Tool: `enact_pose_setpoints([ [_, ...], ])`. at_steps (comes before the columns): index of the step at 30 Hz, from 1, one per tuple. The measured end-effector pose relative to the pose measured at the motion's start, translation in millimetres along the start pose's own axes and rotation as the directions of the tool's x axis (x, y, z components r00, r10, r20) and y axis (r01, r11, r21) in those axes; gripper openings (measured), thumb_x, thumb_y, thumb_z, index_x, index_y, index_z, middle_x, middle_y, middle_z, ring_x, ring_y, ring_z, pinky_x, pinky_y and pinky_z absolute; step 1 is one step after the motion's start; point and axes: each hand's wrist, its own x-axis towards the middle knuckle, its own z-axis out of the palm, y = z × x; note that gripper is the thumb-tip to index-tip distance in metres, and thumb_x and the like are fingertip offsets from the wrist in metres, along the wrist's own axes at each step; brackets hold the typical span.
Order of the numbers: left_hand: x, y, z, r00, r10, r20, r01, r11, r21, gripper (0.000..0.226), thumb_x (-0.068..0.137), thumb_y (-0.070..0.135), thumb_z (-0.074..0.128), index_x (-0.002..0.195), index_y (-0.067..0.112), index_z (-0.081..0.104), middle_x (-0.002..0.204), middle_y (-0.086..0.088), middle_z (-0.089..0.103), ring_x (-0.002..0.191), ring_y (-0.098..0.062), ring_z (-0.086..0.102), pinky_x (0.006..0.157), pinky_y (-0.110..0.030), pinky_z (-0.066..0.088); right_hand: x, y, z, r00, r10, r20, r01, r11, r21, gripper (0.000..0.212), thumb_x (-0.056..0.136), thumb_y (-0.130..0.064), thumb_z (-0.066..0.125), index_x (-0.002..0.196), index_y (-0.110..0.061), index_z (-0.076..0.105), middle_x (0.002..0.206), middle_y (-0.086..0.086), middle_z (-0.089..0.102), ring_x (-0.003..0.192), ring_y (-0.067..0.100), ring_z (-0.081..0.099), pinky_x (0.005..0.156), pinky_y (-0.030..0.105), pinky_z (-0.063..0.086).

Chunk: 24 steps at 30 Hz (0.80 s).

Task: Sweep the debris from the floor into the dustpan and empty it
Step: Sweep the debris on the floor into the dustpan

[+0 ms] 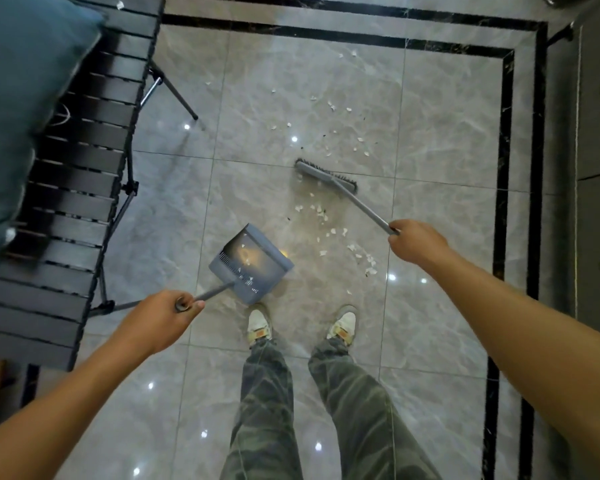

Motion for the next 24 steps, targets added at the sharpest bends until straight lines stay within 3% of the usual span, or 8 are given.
enact_pose_setpoints([
  [4,-3.5,-17.7,-4.3,1.000,-0.001,-0.002,0.001,1.000,0.000,0.048,0.095,0.046,0.063,0.057,0.019,0.050,0.051,0.001,0.051,0.051,-0.019,0.053,0.051,-0.031,0.035,8.9,-32.5,18.7,0.996,-0.049,0.071,0.055,0.995,-0.082,0.035,0.094,-0.021,0.049,0.125,-0.027,0.064,0.093,0.000,0.063,0.075,0.020,0.060,0.058,0.030,0.047],
  [8,-10.3,-24.5,-10.2,0.999,-0.044,0.020,0.044,0.999,-0.012,0.044,0.095,0.047,0.063,0.059,0.022,0.055,0.052,0.002,0.053,0.050,-0.016,0.051,0.052,-0.031,0.036,-4.3,-23.6,14.2,0.990,-0.043,0.134,0.075,0.966,-0.246,0.040,0.092,-0.018,0.051,0.127,-0.034,0.064,0.094,-0.006,0.062,0.082,0.018,0.062,0.065,0.033,0.053],
  [13,-15.2,-30.9,-18.1,0.998,-0.042,0.039,0.042,0.999,-0.003,0.046,0.096,0.045,0.061,0.059,0.021,0.051,0.054,0.003,0.051,0.050,-0.014,0.049,0.050,-0.030,0.033,-25.7,-1.7,-27.7,0.988,-0.001,0.151,0.052,0.940,-0.336,0.041,0.095,-0.030,0.052,0.133,-0.045,0.060,0.113,-0.006,0.067,0.092,0.019,0.060,0.069,0.033,0.051],
  [16,-16.3,-37.6,-20.7,0.997,-0.061,0.046,0.061,0.998,0.002,0.046,0.096,0.046,0.060,0.064,0.013,0.056,0.055,0.002,0.050,0.050,-0.014,0.048,0.051,-0.031,0.033,-40.6,-3.5,-32.5,0.994,-0.029,0.102,0.061,0.945,-0.321,0.039,0.097,-0.036,0.053,0.134,-0.045,0.060,0.101,-0.007,0.062,0.089,0.020,0.061,0.068,0.034,0.052],
  [20,-14.8,-53.2,-20.6,0.997,-0.068,0.042,0.067,0.998,0.020,0.047,0.095,0.047,0.062,0.061,0.017,0.052,0.052,0.004,0.047,0.049,-0.014,0.046,0.051,-0.030,0.033,-44.5,-32.2,8.1,0.997,-0.065,0.046,0.073,0.978,-0.197,0.038,0.100,-0.027,0.051,0.135,-0.036,0.062,0.109,0.002,0.070,0.080,0.022,0.059,0.063,0.032,0.049],
  [24,-11.5,-61.3,-19.9,0.995,-0.077,0.057,0.075,0.996,0.041,0.047,0.096,0.050,0.060,0.068,0.011,0.059,0.054,0.004,0.051,0.050,-0.016,0.048,0.053,-0.030,0.037,-36.4,-44.1,49.5,0.991,-0.077,0.108,0.079,0.997,-0.017,0.044,0.098,-0.013,0.053,0.139,-0.029,0.061,0.116,0.010,0.068,0.079,0.024,0.057,0.066,0.033,0.050],
])
